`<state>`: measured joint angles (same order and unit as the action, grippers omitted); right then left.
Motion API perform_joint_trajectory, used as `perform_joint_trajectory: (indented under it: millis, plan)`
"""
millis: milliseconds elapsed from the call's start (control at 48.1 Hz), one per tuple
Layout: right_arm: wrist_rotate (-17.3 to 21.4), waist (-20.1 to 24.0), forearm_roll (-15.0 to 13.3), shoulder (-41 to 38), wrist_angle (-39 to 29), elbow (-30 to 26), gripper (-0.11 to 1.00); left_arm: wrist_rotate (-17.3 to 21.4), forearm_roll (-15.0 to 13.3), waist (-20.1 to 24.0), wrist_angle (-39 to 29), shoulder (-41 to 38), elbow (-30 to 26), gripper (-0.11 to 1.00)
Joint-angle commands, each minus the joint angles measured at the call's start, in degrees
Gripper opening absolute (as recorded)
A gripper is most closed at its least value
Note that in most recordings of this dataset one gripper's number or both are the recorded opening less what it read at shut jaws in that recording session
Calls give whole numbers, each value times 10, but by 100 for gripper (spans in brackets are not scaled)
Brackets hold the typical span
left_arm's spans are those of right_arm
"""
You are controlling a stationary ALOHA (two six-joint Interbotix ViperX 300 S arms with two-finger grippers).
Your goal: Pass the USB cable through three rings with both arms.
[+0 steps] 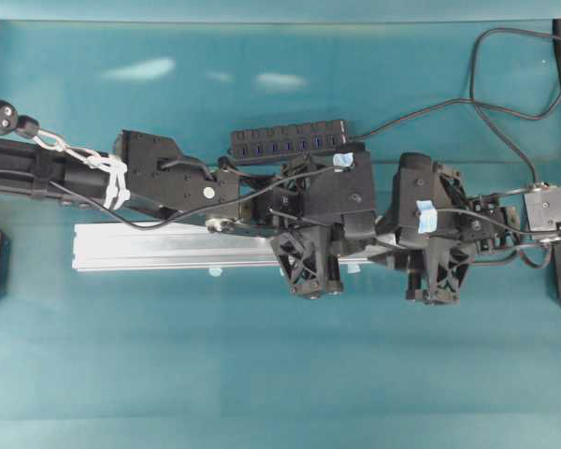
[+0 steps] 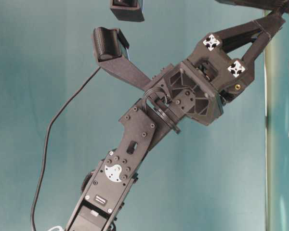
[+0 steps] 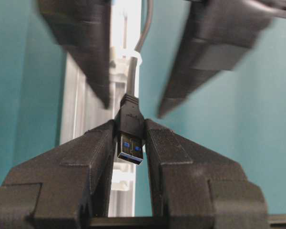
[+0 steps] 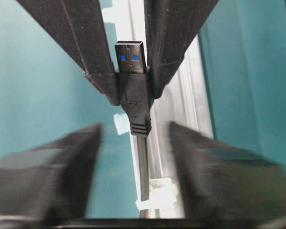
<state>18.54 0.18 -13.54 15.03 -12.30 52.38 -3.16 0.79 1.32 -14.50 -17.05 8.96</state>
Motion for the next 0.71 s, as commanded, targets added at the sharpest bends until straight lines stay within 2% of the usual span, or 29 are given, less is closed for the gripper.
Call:
perform_joint_trajectory:
  millis: [0, 83, 166, 498, 685]
  plan:
    - [4, -1, -1, 5, 4, -10, 6, 0, 1, 0, 5, 14, -5, 22]
    - [4, -1, -1, 5, 4, -10, -4, 0, 0, 0, 6, 14, -4, 22]
    - [4, -1, -1, 5, 4, -11, -7, 3, 0, -1, 5, 13, -4, 22]
    - [3, -1, -1, 3, -2, -18, -8, 9, 1, 0, 17, 17, 7, 22]
    - [-1, -1, -2, -5, -29, -26, -8, 10, 0, 0, 11, 34, 31, 22]
